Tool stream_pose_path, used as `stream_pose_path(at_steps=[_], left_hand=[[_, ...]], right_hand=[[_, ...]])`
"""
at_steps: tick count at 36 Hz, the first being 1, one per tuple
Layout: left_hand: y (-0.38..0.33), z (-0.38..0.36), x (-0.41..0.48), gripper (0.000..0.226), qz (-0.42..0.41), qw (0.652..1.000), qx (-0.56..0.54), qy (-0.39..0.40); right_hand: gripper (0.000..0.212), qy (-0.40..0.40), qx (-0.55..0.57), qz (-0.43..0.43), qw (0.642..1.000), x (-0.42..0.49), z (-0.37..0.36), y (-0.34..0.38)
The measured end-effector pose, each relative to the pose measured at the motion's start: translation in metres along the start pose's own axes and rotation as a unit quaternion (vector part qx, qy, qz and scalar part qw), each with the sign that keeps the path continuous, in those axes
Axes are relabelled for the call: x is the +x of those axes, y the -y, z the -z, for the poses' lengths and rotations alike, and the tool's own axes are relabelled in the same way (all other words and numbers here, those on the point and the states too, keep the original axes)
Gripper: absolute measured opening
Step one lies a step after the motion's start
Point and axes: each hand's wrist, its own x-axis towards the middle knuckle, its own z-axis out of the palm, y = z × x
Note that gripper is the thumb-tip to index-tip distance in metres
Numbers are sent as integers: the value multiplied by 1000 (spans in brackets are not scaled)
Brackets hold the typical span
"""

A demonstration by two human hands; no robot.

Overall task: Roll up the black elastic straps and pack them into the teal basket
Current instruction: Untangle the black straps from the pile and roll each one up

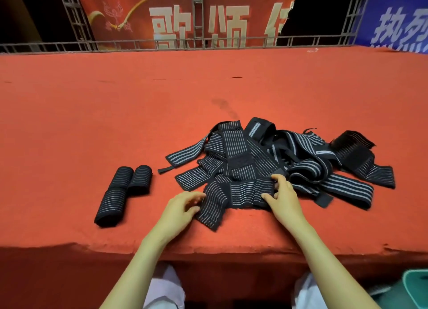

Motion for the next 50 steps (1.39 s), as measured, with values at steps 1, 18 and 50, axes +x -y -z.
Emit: stream_pose_path(at_steps=[1, 18, 50], left_hand=[[3, -4, 0, 35, 23, 999, 16, -37], [-17, -16, -13, 23, 147, 970, -78, -179], [-19, 39, -3, 12, -3, 962, -51, -268]], right_hand=[[54, -4, 8, -5, 1000, -1, -1, 0], [17, -86, 38, 7, 996, -10, 6, -1], [12, -193, 105, 61, 974, -13, 47, 15]])
